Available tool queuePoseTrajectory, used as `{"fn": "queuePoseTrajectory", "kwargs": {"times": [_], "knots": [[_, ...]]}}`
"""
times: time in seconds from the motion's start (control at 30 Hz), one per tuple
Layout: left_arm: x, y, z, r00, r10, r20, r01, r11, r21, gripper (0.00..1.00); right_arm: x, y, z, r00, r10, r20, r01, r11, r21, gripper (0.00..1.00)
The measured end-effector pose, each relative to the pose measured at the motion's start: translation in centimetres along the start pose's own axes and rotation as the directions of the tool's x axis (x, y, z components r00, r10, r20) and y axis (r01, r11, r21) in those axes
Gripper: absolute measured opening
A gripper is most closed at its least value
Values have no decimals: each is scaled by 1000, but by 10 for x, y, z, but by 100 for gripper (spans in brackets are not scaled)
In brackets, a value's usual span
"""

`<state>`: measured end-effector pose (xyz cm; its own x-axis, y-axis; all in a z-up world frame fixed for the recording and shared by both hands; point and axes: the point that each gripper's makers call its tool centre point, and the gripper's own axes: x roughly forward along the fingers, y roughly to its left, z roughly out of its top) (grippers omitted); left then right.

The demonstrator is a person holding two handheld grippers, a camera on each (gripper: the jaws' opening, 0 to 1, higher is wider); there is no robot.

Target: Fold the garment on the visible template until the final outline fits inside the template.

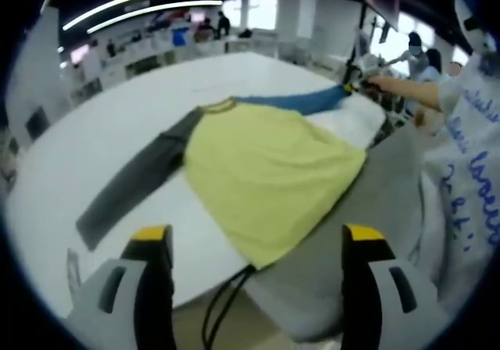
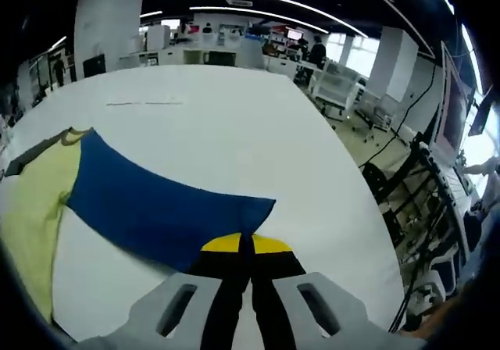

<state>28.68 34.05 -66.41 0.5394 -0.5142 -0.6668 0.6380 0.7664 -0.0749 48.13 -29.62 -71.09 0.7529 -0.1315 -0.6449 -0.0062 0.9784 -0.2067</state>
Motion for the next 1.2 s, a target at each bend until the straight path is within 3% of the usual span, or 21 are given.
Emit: {"fn": "queuePoseTrajectory", "kwargs": {"times": [0.33,0.6,1.07,1.2], "knots": [[-2,4,0,1000,12,23,-12,1000,-5,92,-15,12,35,997,14,69,-11,999,-49,3],[-6,2,0,1000,9,28,-9,1000,-2,90,-22,27,69,990,51,134,-43,997,-56,3],[-18,0,6,999,9,54,-11,1000,27,93,-41,91,112,966,162,203,-133,980,-147,3],[-20,-1,8,998,9,61,-11,999,31,95,-43,114,126,949,221,227,-193,971,-140,3]]}}
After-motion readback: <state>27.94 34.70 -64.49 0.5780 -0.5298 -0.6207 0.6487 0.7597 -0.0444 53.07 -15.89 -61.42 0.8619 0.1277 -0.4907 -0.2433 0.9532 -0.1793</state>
